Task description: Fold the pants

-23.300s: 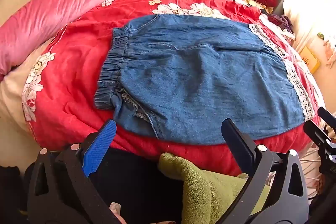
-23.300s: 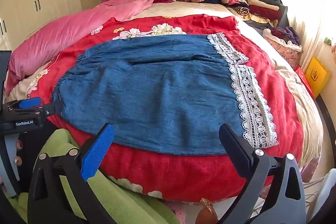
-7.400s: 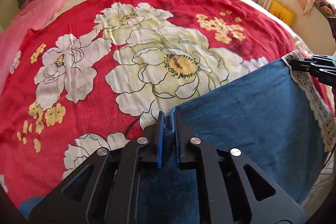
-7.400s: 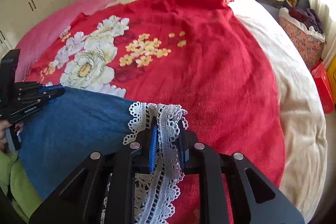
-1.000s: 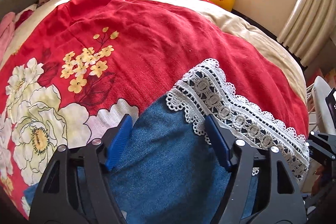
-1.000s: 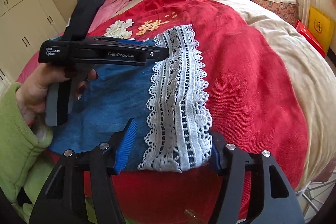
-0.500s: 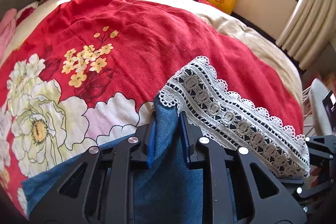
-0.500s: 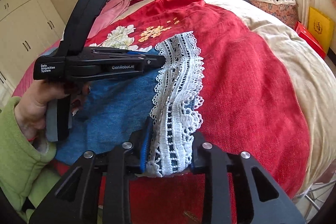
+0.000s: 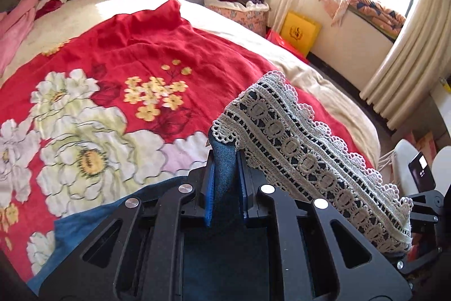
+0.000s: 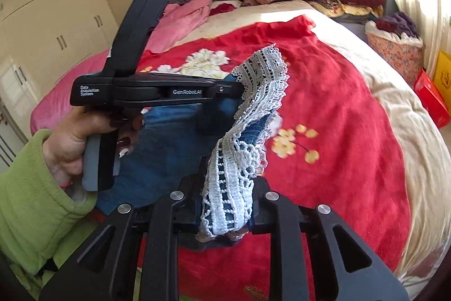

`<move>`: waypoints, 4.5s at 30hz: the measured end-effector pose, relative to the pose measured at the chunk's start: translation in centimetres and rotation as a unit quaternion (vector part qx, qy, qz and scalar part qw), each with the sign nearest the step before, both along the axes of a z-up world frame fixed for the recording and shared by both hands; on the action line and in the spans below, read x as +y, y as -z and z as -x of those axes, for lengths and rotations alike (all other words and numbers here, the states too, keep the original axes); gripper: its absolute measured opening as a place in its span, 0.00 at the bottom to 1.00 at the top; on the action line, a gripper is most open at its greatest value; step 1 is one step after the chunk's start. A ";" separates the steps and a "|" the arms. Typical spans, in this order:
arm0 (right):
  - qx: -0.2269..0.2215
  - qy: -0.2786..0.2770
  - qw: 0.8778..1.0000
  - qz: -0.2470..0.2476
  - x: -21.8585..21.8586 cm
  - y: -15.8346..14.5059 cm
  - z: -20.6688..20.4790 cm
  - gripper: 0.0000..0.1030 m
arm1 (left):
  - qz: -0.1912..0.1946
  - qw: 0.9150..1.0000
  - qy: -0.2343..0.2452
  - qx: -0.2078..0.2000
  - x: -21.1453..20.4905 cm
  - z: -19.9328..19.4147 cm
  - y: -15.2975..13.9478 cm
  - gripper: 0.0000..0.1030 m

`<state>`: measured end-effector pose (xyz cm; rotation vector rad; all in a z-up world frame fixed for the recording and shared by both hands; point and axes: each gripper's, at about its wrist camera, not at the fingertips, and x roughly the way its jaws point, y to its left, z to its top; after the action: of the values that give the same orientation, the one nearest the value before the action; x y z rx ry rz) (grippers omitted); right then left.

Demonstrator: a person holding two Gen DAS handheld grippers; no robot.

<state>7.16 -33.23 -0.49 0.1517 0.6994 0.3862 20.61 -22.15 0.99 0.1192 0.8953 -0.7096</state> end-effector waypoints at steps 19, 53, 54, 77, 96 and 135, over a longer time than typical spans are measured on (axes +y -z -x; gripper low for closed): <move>0.028 -0.171 0.979 0.112 19.2 2.1 -0.4 0.20 | 0.099 0.977 -0.186 0.037 21.2 0.3 1.2 0.13; 0.097 -0.071 0.993 -0.007 9.9 3.3 -15.8 0.12 | 0.101 0.973 -0.203 0.044 21.0 1.4 3.5 0.19; 0.084 -0.066 0.994 0.008 10.4 2.9 -15.8 0.11 | 0.093 0.973 -0.208 0.038 21.1 1.3 3.4 0.18; -0.117 -0.332 0.906 0.237 19.1 2.3 6.9 0.37 | 0.023 0.977 -0.211 0.034 20.8 6.0 3.2 0.34; 0.026 -0.333 0.936 0.112 22.6 4.8 1.8 0.12 | 0.020 0.977 -0.211 0.042 20.9 5.9 4.5 0.44; -0.007 -0.122 0.990 0.072 7.9 0.8 3.0 0.67 | -0.030 0.978 -0.204 -0.009 18.1 15.3 2.2 0.75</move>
<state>4.17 -25.29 -1.24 -0.0745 0.7325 0.5685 5.35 -4.09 -1.20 -0.0058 0.8889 -0.2974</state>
